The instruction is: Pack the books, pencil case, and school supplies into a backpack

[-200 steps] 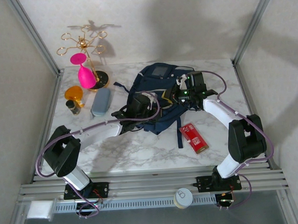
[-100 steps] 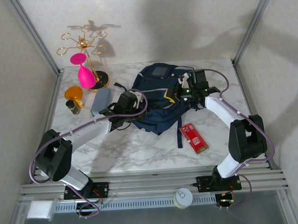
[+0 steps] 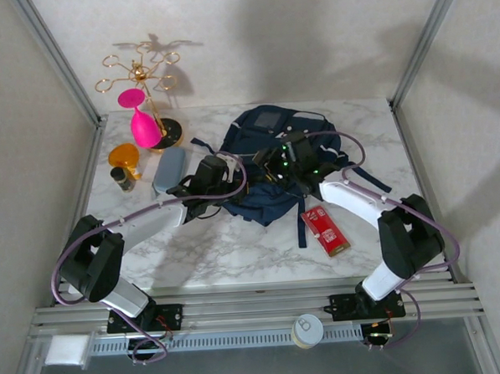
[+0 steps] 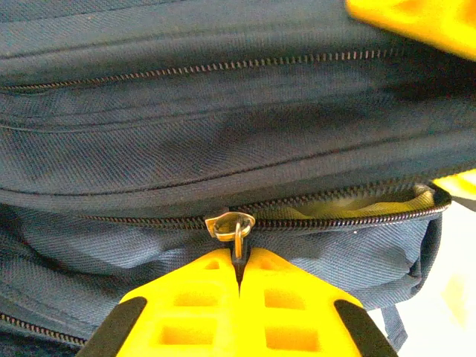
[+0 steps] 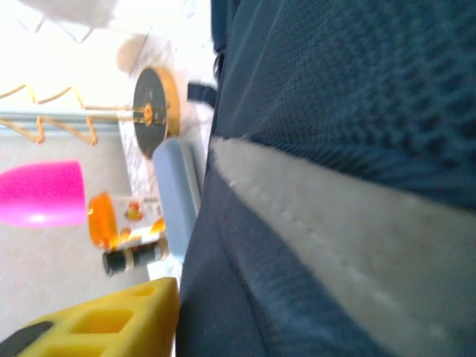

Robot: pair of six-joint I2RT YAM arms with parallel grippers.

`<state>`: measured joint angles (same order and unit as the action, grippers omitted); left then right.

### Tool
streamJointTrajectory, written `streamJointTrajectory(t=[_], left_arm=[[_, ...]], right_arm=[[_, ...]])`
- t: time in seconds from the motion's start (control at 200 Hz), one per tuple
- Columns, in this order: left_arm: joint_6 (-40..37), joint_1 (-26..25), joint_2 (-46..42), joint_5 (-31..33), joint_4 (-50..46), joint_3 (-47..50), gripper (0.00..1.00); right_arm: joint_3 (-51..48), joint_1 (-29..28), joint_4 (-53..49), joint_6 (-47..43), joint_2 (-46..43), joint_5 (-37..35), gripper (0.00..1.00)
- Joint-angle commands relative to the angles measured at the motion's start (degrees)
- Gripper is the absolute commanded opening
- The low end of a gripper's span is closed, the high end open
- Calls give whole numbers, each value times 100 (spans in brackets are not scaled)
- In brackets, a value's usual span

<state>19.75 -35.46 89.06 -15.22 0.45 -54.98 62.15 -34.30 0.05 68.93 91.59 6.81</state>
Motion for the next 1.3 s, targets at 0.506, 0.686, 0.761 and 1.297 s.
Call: streamJointTrajectory(t=[0.506,0.686,0.761,1.297], left_arm=[[910,226,-1605,1151,-525,1094,0],[960,473,-1694,916,-628,1448,0],[867,525,-1455,968,-647,1438,0],[1025,145,-519,81,333,862,0]], right_arm=[[1256,-129,-445,-2358,431,2004,0],[971,1085,-1205,-3271,12,3483,0],[1150,1392,-1691,-3652,103,3637,0],[-521,-232,331,-360,-592,176,69]])
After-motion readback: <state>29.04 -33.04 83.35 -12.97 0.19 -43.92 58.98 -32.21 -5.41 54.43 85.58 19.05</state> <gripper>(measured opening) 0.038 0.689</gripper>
